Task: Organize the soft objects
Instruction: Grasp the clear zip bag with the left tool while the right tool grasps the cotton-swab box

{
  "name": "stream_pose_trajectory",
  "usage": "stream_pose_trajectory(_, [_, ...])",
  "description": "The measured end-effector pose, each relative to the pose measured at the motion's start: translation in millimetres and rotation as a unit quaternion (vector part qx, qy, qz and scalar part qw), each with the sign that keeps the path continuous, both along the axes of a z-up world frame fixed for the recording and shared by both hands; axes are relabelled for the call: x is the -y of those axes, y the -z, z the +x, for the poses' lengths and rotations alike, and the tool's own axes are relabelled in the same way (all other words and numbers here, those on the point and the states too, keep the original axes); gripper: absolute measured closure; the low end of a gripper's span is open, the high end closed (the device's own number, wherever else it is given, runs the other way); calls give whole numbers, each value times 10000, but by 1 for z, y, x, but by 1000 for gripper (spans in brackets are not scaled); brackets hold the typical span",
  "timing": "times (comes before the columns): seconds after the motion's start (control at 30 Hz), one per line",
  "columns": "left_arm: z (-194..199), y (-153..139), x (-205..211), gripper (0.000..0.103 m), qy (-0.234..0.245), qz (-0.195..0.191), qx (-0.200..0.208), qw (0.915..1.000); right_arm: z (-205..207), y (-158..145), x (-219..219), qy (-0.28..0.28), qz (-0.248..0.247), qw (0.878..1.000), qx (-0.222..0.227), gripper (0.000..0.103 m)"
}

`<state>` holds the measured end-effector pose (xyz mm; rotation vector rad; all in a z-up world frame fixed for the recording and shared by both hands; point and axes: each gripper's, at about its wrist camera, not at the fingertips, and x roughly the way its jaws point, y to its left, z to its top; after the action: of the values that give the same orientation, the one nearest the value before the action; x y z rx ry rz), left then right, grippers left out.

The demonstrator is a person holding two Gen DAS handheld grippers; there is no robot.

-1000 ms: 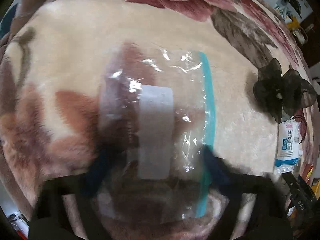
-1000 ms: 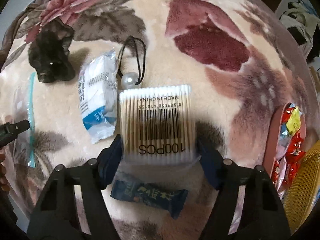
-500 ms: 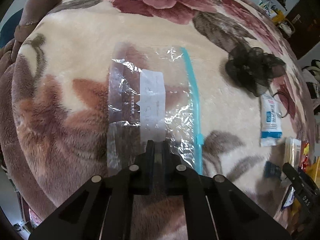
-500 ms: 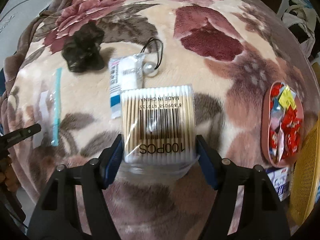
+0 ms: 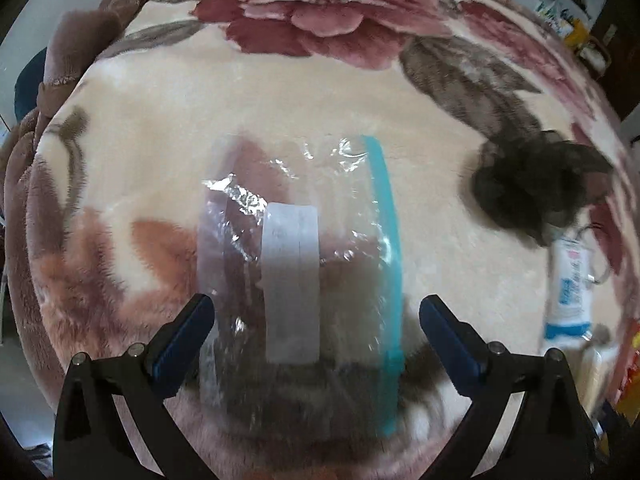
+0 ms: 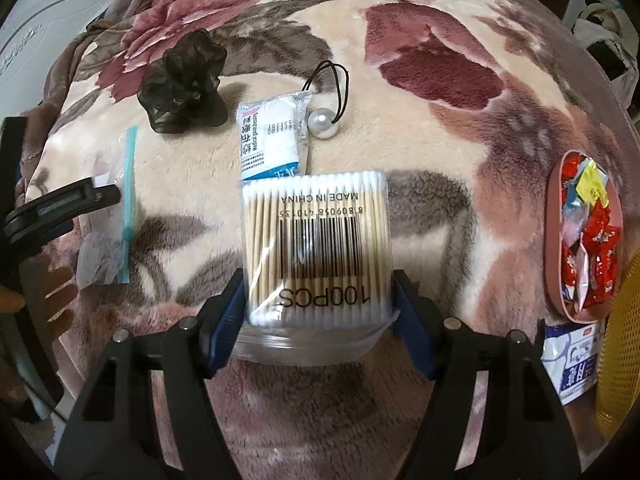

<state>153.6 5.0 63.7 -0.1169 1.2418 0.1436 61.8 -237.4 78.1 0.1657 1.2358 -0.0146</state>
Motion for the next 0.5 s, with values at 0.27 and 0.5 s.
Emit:
stream_pose_trajectory(0.27, [8, 30, -19, 0, -269, 98, -308, 9991, 4, 8, -2, -50, 25, 10000, -59, 32])
stream_pose_trajectory(0.5, [-9, 23, -35, 49, -346, -190, -116, 9992, 4, 7, -2, -82, 52, 9999, -50, 32])
